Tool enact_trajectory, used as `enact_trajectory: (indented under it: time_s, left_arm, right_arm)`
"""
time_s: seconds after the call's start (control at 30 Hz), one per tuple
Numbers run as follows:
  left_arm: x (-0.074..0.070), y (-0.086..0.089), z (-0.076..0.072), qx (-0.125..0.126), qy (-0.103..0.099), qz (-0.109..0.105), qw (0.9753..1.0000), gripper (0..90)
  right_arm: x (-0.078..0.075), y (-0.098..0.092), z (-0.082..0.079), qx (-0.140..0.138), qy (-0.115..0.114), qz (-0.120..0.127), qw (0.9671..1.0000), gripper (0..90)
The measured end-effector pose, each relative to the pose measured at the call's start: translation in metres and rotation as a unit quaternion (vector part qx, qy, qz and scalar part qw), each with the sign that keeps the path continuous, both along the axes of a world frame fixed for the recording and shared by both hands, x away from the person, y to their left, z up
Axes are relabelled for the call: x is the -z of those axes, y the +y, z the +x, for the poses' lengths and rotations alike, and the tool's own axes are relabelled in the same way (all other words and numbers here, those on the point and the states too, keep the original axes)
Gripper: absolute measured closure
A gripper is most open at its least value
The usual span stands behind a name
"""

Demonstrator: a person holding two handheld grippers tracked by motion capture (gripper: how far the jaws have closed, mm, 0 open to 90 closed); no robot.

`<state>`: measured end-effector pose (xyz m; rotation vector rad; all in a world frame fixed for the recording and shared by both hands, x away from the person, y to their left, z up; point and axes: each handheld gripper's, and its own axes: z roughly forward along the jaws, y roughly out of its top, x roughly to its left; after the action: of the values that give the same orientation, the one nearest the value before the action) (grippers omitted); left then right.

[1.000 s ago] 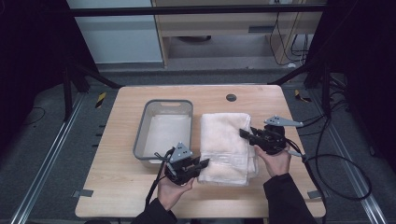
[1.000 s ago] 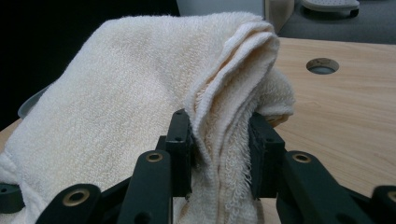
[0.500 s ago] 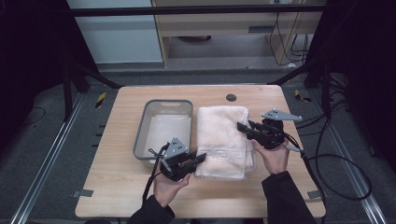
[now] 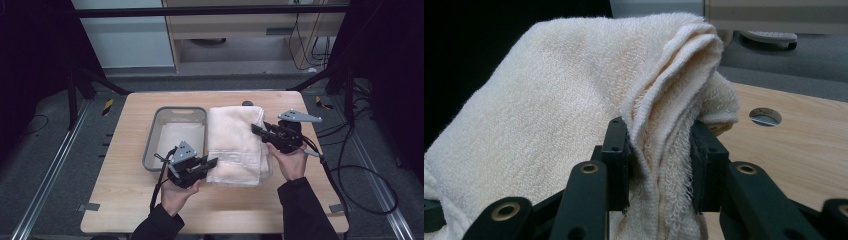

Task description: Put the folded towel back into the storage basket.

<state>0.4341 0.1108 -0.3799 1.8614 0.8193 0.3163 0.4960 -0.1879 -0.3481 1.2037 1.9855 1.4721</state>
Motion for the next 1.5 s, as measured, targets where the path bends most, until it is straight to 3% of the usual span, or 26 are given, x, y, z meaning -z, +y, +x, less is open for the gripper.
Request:
enact_trajectory:
  time_s: [0.53,0.8,1.03,1.5]
  left_arm:
    - [-0.015,0.012,0.006,-0.010,-0.017,-0.008,0.9998,76.7]
    - [-0.019,0.023,0.007,-0.022,-0.024,-0.013,0.9994,76.8]
    - [-0.027,0.039,0.008,-0.036,-0.033,-0.030,0.9984,76.8]
    - [-0.033,0.067,0.009,-0.062,-0.039,-0.038,0.9966,77.0]
  right_arm:
    - [-0.016,0.010,0.006,0.002,-0.014,0.005,0.9999,66.5]
    - [-0.025,0.023,0.010,-0.003,-0.018,0.004,0.9998,66.5]
    - [-0.036,0.038,0.016,-0.010,-0.025,0.005,0.9996,66.5]
    - [-0.043,0.068,0.027,-0.022,-0.024,0.008,0.9994,66.4]
